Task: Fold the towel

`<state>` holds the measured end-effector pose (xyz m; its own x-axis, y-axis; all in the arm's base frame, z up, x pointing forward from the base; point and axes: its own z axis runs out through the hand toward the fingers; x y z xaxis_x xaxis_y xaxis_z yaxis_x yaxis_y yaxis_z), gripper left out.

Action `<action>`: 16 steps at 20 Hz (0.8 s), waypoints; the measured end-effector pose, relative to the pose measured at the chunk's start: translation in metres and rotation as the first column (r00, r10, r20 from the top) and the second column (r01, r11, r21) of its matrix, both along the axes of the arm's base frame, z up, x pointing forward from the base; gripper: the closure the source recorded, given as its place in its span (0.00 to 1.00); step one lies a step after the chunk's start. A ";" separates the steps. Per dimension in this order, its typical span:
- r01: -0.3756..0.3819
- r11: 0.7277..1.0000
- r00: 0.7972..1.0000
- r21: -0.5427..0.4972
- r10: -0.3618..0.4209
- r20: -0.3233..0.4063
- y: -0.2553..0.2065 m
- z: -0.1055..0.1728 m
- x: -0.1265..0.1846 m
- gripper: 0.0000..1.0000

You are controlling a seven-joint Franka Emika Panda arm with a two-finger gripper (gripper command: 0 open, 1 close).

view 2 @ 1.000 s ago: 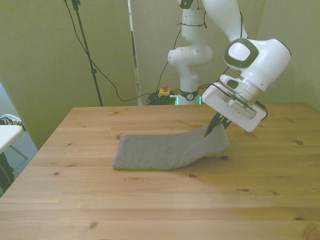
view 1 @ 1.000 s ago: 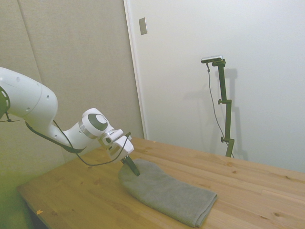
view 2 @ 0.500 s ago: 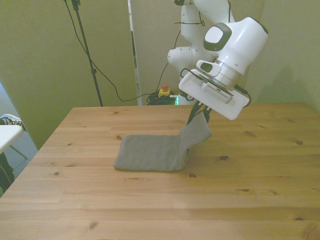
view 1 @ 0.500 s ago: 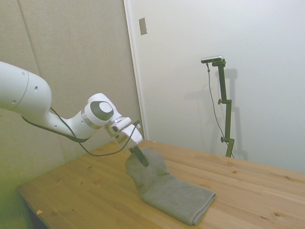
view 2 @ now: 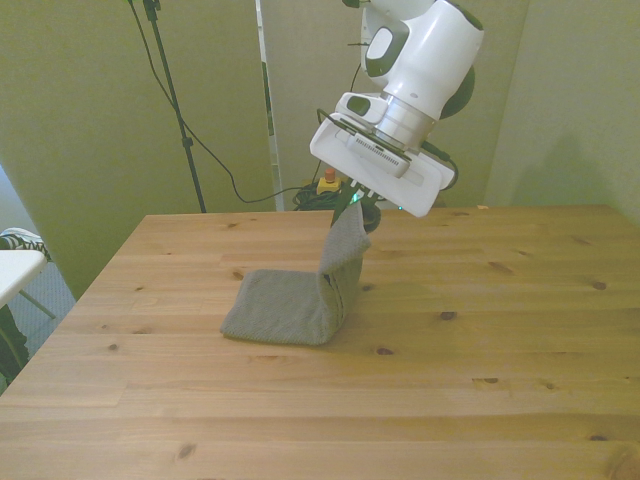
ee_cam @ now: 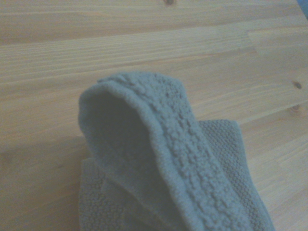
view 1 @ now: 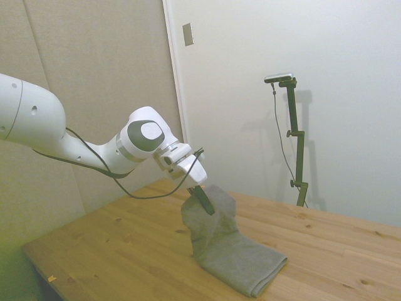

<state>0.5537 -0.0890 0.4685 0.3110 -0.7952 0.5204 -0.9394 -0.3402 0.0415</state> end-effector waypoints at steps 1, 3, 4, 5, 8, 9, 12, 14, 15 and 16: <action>0.009 1.000 1.000 0.017 -0.009 0.002 -0.009 -0.002 -0.002 1.00; 0.024 0.998 1.000 0.051 -0.024 0.006 -0.030 -0.007 -0.005 1.00; 0.030 0.997 1.000 0.069 -0.031 0.006 -0.040 -0.010 -0.006 1.00; 0.034 0.996 0.999 0.086 -0.035 0.004 -0.048 -0.014 -0.007 1.00; 0.055 0.992 0.998 0.111 -0.056 0.006 -0.068 -0.021 -0.009 1.00; 0.061 0.991 0.998 0.120 -0.062 0.006 -0.075 -0.024 -0.009 1.00; 0.082 0.984 0.996 0.156 -0.084 0.009 -0.098 -0.031 -0.011 0.00; 0.079 0.977 0.996 0.196 -0.084 0.015 -0.114 -0.035 -0.012 0.00; 0.072 0.972 0.997 0.225 -0.077 0.014 -0.121 -0.038 -0.012 0.00; 0.058 0.965 0.998 0.257 -0.063 0.011 -0.126 -0.042 -0.013 0.00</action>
<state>0.5405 -0.2152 0.4267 0.2504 -0.9198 0.3020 -0.9583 -0.2798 -0.0577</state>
